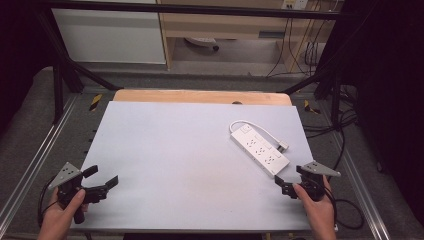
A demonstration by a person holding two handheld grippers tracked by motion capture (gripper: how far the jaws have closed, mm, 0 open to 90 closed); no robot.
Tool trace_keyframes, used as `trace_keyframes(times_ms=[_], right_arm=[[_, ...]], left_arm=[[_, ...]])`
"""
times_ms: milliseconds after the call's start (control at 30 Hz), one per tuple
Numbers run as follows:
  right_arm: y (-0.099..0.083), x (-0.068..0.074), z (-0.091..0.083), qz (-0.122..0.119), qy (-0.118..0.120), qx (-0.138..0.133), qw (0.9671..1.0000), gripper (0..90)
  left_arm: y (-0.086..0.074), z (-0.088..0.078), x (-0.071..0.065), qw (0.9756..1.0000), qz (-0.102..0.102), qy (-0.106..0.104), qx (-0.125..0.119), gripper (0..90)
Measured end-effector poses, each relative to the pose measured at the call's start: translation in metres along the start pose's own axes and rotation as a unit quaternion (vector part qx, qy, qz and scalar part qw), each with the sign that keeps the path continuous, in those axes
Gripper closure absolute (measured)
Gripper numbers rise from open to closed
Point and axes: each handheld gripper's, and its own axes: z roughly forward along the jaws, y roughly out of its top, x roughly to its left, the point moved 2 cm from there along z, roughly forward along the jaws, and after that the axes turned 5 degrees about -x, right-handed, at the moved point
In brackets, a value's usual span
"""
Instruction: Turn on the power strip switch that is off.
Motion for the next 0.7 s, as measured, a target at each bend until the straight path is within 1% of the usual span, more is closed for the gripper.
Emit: trace_keyframes(times_ms=[167,333,400,433,467,500,700], right_arm=[[0.005,0.002,-0.003,0.005,-0.011,-0.006,0.9999,4.3],[0.007,0.003,-0.004,0.008,-0.014,-0.006,0.9998,4.3],[0.008,0.004,-0.005,0.006,-0.018,-0.006,0.9998,4.5],[0.01,0.005,-0.006,0.0,-0.024,-0.006,0.9997,4.9],[0.01,0.005,-0.006,0.0,-0.024,-0.006,0.9997,4.9],[0.012,0.006,-0.008,0.005,-0.024,-0.012,0.9996,4.7],[0.013,0.009,-0.009,0.0,-0.025,-0.015,0.9996,4.3]], left_arm=[[0.0,0.0,-0.001,1.0,0.007,-0.005,0.003,6.2],[-0.001,0.002,-0.001,0.9999,0.007,-0.004,0.009,6.3],[-0.001,0.002,-0.002,0.9999,0.007,-0.005,0.01,6.3],[-0.002,0.002,-0.002,0.9999,0.009,-0.007,0.011,6.3],[-0.002,0.002,-0.002,0.9999,0.009,-0.007,0.011,6.4],[-0.002,0.001,-0.002,0.9999,0.009,-0.007,0.01,6.3],[-0.001,0.002,-0.002,0.9998,0.013,-0.007,0.012,6.3]])
